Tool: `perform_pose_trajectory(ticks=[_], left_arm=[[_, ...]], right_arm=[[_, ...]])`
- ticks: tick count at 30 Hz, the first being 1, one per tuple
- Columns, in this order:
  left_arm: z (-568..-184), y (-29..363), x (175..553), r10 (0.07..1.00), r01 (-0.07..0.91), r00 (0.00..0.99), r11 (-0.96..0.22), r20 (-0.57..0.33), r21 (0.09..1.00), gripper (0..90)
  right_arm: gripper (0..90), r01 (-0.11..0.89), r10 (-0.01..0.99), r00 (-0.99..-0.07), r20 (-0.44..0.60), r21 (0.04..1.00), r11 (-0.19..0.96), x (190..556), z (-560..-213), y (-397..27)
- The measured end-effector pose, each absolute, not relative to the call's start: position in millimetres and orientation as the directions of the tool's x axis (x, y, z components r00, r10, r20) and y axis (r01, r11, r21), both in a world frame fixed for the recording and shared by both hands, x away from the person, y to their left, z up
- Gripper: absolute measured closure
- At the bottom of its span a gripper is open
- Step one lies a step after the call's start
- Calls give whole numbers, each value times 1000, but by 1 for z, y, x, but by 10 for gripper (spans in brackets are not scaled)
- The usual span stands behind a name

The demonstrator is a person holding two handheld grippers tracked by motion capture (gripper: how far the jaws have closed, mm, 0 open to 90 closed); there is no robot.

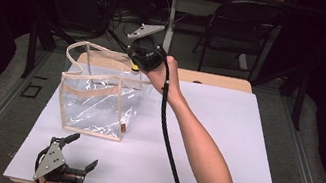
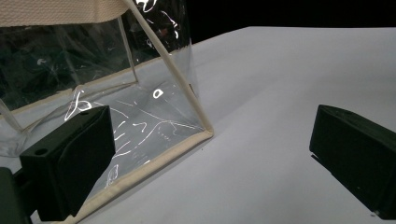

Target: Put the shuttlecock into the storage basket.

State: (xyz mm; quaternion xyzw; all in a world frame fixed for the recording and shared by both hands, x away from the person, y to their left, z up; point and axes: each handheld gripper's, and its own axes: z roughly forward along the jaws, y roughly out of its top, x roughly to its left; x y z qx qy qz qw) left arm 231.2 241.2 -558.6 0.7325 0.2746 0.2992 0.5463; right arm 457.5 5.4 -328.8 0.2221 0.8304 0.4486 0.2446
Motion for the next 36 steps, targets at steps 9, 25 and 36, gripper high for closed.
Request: perform_pose_trajectory(ticks=[9,25,36], left_arm=[[-558,241,231,729,75,670,-255,141,964,1],[-558,241,231,728,74,671,-255,141,964,2],[-558,242,231,728,73,671,-252,139,965,1]], right_arm=[[900,154,586,-784,-206,850,504,459,-334,11],[900,159,584,-785,-207,844,513,462,-342,17],[900,173,585,-786,-201,837,520,467,-349,20]])
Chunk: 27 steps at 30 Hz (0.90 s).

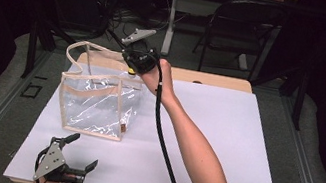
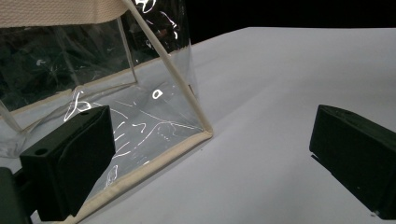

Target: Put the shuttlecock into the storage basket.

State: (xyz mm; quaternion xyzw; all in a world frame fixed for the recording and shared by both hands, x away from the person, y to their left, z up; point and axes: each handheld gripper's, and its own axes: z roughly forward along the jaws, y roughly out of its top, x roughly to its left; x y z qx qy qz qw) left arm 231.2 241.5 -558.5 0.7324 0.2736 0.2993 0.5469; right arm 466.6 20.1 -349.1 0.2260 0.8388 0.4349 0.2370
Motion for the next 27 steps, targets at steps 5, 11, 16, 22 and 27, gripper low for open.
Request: perform_pose_trajectory(ticks=[5,11,16,22,27], left_arm=[[-558,241,231,729,77,671,-254,138,964,2],[-558,241,231,727,78,673,-254,138,964,2],[-558,242,231,728,78,672,-253,136,964,2],[-559,242,231,727,75,673,-251,137,965,2],[-559,242,231,727,75,673,-251,137,965,2]], right_arm=[[900,178,586,-785,-200,833,523,469,-352,21],[900,189,584,-789,-192,828,528,471,-357,22],[900,199,578,-794,-188,818,539,472,-361,24],[900,215,579,-796,-177,812,543,473,-364,26],[900,224,580,-797,-169,809,543,475,-367,26]])
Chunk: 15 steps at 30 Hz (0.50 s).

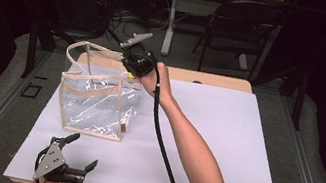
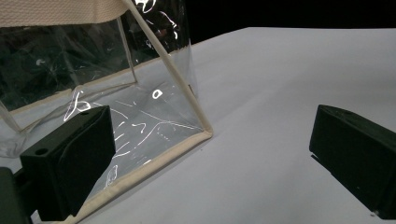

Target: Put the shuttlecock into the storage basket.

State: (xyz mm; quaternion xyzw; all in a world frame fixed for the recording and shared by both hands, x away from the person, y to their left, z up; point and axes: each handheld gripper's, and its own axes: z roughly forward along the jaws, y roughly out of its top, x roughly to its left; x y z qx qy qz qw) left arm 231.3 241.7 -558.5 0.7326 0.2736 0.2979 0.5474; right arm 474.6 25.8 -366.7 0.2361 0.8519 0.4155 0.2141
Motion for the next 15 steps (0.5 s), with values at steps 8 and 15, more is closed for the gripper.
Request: perform_pose_trajectory(ticks=[8,15], left_arm=[[-558,242,231,728,73,671,-254,141,964,2],[-558,242,231,727,74,672,-254,140,964,2]], right_arm=[[899,243,583,-799,-150,806,540,476,-372,27],[898,257,583,-800,-142,797,547,478,-376,27]])
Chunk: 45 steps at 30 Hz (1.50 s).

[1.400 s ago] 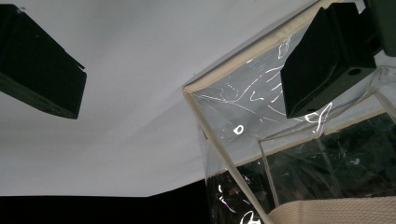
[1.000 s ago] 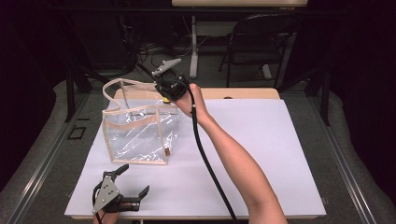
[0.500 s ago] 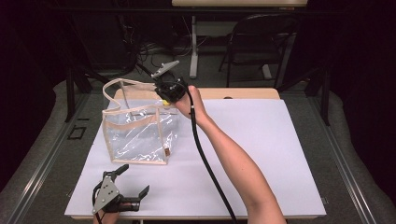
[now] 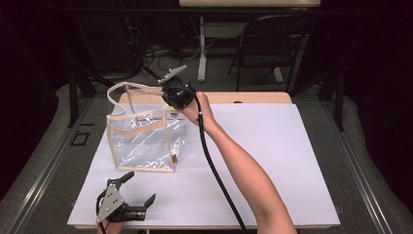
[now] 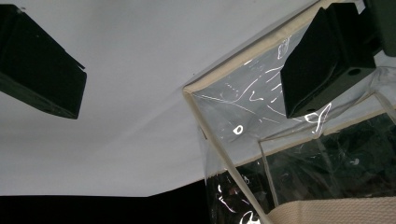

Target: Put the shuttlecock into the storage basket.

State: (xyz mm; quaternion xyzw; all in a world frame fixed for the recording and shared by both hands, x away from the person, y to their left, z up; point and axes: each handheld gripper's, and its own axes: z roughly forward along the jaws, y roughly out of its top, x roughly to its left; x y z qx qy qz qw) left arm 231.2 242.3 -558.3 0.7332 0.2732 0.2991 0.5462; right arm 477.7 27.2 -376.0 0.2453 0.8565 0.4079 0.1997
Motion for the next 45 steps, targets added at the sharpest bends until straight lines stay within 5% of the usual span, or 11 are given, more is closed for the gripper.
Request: perform_pose_trajectory(ticks=[25,29,45], left_arm=[[-558,242,231,725,73,675,-254,140,964,2],[-558,242,231,724,73,675,-254,140,964,2],[-558,242,231,726,77,673,-254,138,964,2]], right_arm=[[874,301,596,-794,-121,773,558,480,-383,29],[801,303,594,-797,-108,780,548,479,-383,28],[239,319,596,-802,-46,810,493,464,-370,7]])
